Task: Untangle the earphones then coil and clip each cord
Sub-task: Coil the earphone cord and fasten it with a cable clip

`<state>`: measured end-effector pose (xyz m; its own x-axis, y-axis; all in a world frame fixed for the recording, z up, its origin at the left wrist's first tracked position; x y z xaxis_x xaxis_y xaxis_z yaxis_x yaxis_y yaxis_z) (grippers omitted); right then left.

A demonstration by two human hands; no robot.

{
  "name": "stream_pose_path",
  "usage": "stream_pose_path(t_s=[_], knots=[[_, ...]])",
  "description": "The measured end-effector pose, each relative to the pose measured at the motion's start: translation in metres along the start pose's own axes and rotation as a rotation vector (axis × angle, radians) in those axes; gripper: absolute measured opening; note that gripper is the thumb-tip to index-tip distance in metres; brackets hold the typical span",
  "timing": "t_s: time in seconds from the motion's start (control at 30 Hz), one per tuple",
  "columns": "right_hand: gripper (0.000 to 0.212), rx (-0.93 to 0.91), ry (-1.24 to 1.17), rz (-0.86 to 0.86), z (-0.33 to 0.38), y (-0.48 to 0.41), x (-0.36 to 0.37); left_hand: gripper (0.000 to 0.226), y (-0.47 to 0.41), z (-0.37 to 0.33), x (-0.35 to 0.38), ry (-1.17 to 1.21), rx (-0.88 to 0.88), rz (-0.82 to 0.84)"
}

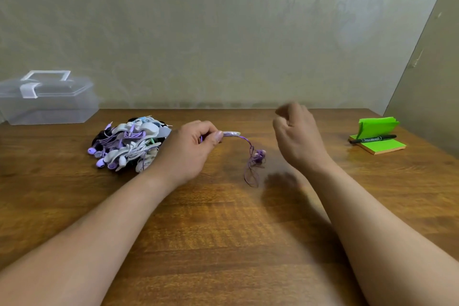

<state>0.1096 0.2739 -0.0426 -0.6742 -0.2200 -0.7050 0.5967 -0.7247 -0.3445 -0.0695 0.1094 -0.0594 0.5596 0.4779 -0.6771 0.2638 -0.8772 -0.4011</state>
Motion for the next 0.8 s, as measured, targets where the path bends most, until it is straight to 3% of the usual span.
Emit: stream_pose_path(t_s=[0.03, 0.1, 0.17, 0.2, 0.3, 0.4, 0.53, 0.7, 0.8], knots=[[0.031, -0.106, -0.092, 0.034, 0.008, 0.003, -0.002, 0.021, 0.0, -0.001, 0.001, -0.008, 0.006, 0.015], [0.036, -0.213, -0.285, 0.307, 0.027, 0.014, 0.007, 0.021, 0.0, -0.004, 0.003, 0.051, 0.025, 0.022], [0.028, -0.192, -0.285, 0.556, 0.033, 0.021, 0.024, 0.021, -0.002, -0.008, -0.001, 0.261, 0.031, -0.048], [0.02, -0.149, -0.262, 0.597, 0.031, 0.022, 0.03, 0.022, -0.003, -0.009, -0.006, 0.398, 0.015, -0.115], [0.018, -0.018, -0.393, 0.567, 0.012, 0.015, 0.035, 0.023, -0.001, -0.003, -0.021, 0.71, -0.081, -0.309], [0.023, 0.017, -0.345, 0.578, -0.003, 0.01, 0.028, 0.023, 0.001, 0.006, -0.025, 0.772, -0.113, -0.341], [0.025, -0.045, -0.1, 0.57, -0.006, 0.009, 0.021, 0.024, 0.002, 0.003, -0.022, 0.703, -0.118, -0.3], [0.074, -0.17, -0.23, 0.441, 0.012, 0.011, 0.016, 0.028, 0.002, -0.008, -0.008, 0.61, -0.112, -0.13], [0.058, -0.272, -0.387, 0.406, 0.029, 0.017, 0.016, 0.03, 0.002, -0.014, 0.0, 0.58, -0.091, -0.029]])
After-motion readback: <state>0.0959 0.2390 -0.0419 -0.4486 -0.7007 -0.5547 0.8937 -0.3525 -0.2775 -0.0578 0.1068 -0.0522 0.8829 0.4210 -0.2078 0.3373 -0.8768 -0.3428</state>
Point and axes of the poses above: each hand's wrist, its own y-axis away from the middle knuckle, its own x-axis out of the palm, z = x × y, the point moved 4 cm from there along -y, towards the middle knuckle, and after that the axes turned 13 degrees about z, right-handed, at the moved point
